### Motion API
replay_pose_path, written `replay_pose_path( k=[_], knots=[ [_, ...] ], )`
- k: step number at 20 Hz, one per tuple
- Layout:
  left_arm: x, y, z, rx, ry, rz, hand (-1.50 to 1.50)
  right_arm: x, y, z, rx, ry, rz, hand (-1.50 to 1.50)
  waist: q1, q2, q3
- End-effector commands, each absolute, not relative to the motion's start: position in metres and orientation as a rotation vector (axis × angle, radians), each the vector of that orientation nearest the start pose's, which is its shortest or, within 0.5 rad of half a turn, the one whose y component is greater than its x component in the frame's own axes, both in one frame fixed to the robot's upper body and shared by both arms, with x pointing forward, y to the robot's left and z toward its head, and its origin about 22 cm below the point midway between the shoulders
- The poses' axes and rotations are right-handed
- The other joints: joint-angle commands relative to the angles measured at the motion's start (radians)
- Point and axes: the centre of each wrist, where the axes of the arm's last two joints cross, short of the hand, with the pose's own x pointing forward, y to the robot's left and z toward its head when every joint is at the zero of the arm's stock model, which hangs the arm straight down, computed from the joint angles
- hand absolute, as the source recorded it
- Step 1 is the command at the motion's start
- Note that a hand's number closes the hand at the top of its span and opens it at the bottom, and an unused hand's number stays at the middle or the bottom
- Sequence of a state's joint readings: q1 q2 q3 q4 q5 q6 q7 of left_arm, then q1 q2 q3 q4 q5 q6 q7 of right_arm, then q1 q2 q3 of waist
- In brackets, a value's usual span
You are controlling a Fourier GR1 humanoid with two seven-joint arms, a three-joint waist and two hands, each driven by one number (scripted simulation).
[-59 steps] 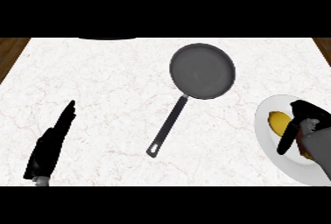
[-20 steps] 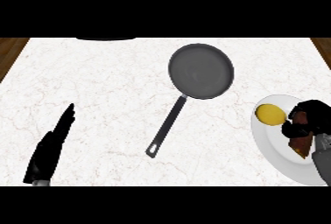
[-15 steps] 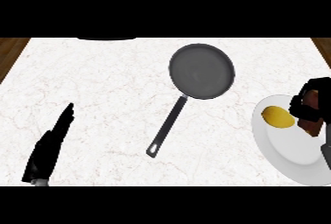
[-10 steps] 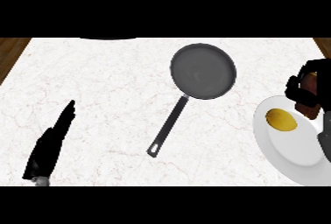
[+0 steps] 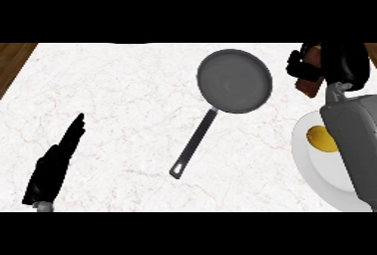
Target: Pick the sweet potato from the plate and place it in the pan
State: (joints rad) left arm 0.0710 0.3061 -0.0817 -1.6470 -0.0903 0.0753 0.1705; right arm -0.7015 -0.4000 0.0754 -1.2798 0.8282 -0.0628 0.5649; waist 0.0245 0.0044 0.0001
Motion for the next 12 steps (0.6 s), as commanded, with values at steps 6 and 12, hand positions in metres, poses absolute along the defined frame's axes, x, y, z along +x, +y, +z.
replay_pose_path(
  k=[6, 12],
  knots=[
    [0.228, 0.275, 0.012, 0.311, -1.400, -0.298, 0.00, 0.443, -0.189, 0.139, -1.019, -1.357, 0.541, 1.50, 0.036, 0.016, 0.001],
    [0.235, 0.263, 0.011, 0.297, -1.424, -0.331, 0.00, 0.461, -0.174, 0.122, -0.992, -1.249, 0.634, 1.50, 0.055, 0.025, 0.001]
  ],
)
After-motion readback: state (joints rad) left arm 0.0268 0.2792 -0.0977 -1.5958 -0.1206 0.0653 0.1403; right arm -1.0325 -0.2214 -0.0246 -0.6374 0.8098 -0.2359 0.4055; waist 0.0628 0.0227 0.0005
